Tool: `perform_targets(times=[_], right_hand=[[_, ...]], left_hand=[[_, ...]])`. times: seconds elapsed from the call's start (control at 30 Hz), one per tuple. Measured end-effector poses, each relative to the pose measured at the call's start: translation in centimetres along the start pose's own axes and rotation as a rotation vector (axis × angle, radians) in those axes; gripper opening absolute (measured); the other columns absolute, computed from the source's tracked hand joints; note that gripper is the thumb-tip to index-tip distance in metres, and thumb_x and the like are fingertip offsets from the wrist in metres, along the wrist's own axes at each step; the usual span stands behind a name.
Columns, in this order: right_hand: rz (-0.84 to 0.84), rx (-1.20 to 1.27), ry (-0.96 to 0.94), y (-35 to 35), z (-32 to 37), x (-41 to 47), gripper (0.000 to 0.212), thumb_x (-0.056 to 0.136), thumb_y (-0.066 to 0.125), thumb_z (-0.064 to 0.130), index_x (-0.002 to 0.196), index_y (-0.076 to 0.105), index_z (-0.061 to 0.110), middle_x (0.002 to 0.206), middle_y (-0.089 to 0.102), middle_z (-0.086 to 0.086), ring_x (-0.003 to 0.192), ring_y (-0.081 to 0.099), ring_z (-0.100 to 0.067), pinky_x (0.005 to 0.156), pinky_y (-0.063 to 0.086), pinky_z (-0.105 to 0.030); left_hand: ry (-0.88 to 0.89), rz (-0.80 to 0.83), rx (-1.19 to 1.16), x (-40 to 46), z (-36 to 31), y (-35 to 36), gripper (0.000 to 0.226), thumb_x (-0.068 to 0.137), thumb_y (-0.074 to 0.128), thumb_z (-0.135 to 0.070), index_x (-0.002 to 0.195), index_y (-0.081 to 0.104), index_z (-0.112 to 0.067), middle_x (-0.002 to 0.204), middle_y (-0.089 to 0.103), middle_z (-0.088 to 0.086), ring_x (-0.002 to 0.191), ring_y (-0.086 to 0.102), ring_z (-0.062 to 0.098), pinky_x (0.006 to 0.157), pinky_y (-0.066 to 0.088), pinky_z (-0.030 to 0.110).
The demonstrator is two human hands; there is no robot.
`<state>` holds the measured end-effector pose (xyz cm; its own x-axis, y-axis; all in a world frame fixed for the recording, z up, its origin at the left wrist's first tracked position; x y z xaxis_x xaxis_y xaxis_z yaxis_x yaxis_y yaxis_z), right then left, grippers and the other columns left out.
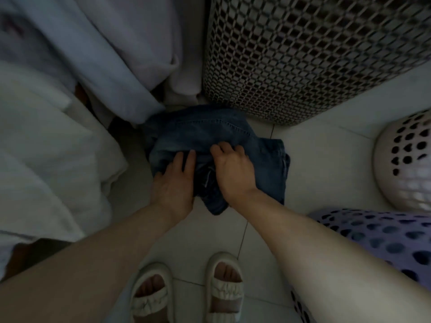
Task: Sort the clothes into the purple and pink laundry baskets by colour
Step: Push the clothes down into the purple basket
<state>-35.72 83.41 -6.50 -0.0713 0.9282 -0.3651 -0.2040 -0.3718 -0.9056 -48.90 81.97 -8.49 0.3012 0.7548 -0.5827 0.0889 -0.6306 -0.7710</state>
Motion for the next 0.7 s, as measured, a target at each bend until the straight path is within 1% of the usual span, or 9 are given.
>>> perform_targets(times=[0.03,0.13,0.2,0.33,0.47,0.53,0.57,0.63,0.7], right_hand=[[-0.014,0.022,-0.008,-1.5,0.0,-0.4,0.027,0.095,0.046,0.003,0.12,0.053,0.005,0.126,0.053,-0.017,0.11,0.049,-0.036,0.075,0.044,-0.04],[-0.067,0.115,-0.002,-7.0,0.5,-1.7,0.027,0.094,0.041,-0.001,0.116,0.055,0.006,0.122,0.056,-0.015,0.109,0.049,-0.034,0.068,0.034,-0.033],[-0.075,0.171,0.014,-10.8,0.9,-2.6,0.031,0.092,0.038,-0.005,0.116,0.056,0.007,0.121,0.056,-0.013,0.108,0.048,-0.03,0.068,0.032,-0.03],[-0.117,0.289,0.027,-17.4,2.5,-4.3,0.036,0.088,0.041,-0.01,0.115,0.058,0.006,0.111,0.059,-0.013,0.102,0.054,-0.029,0.076,0.044,-0.034],[-0.2,0.278,0.013,-25.1,4.2,-6.5,0.033,0.081,0.051,-0.008,0.107,0.058,0.011,0.102,0.065,-0.009,0.093,0.06,-0.029,0.069,0.036,-0.031],[-0.23,0.262,0.008,-29.4,4.8,-7.7,0.029,0.083,0.053,-0.003,0.104,0.061,0.016,0.099,0.067,-0.005,0.091,0.061,-0.027,0.068,0.036,-0.03],[-0.242,0.26,0.001,-30.8,5.2,-8.3,0.029,0.083,0.054,-0.001,0.105,0.062,0.017,0.099,0.068,-0.004,0.092,0.062,-0.027,0.069,0.039,-0.031],[-0.277,0.278,-0.01,-34.6,6.0,-9.6,0.032,0.084,0.054,0.001,0.11,0.063,0.018,0.104,0.069,-0.004,0.095,0.062,-0.028,0.076,0.044,-0.034],[-0.321,0.288,-0.029,-37.9,6.9,-10.7,0.033,0.084,0.053,0.001,0.112,0.061,0.016,0.107,0.067,-0.004,0.098,0.06,-0.028,0.08,0.045,-0.036]], left_hand=[[-0.003,-0.028,0.001,-0.5,-0.6,-1.1,0.103,0.088,0.063,-0.036,0.149,-0.017,-0.016,0.158,-0.002,0.012,0.141,0.019,0.027,0.111,0.03,0.041],[-0.042,-0.101,0.07,-2.6,-2.7,-5.8,0.107,0.084,0.064,-0.043,0.15,-0.015,-0.018,0.155,0.006,0.011,0.138,0.022,0.029,0.108,0.028,0.042],[-0.032,-0.165,0.074,-4.1,-3.9,-9.6,0.102,0.08,0.067,-0.041,0.151,-0.003,-0.022,0.153,0.012,0.011,0.136,0.022,0.031,0.107,0.029,0.045],[-0.047,-0.254,0.001,-6.9,-5.7,-16.1,0.08,0.076,0.07,-0.036,0.142,0.026,-0.029,0.146,0.023,0.008,0.135,0.022,0.03,0.107,0.028,0.048],[-0.028,-0.435,-0.119,-10.1,-7.4,-22.4,0.046,0.079,0.063,-0.018,0.122,0.049,-0.025,0.135,0.04,0.004,0.126,0.034,0.029,0.099,0.029,0.047],[-0.034,-0.481,-0.21,-11.8,-8.4,-26.0,0.027,0.078,0.057,-0.008,0.099,0.05,-0.023,0.116,0.055,0.0,0.114,0.046,0.027,0.093,0.032,0.045],[-0.035,-0.475,-0.235,-12.5,-8.9,-27.4,0.024,0.078,0.054,-0.006,0.093,0.048,-0.024,0.106,0.06,0.0,0.108,0.05,0.027,0.092,0.033,0.043],[-0.009,-0.481,-0.21,-14.2,-10.0,-31.0,0.024,0.08,0.052,-0.007,0.098,0.05,-0.024,0.096,0.065,0.003,0.1,0.056,0.028,0.089,0.033,0.038],[0.019,-0.504,-0.222,-15.8,-10.7,-34.3,0.027,0.081,0.051,-0.008,0.105,0.052,-0.02,0.094,0.068,0.008,0.093,0.06,0.033,0.077,0.034,0.035]])
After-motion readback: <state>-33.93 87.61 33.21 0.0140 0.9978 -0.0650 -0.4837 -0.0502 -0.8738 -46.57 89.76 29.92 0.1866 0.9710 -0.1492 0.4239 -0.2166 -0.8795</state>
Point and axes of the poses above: each hand's wrist, its own x-axis towards the middle knuckle, its own y-axis out of the palm, z = x × y, the point moved 1 cm from there along x, towards the middle knuckle
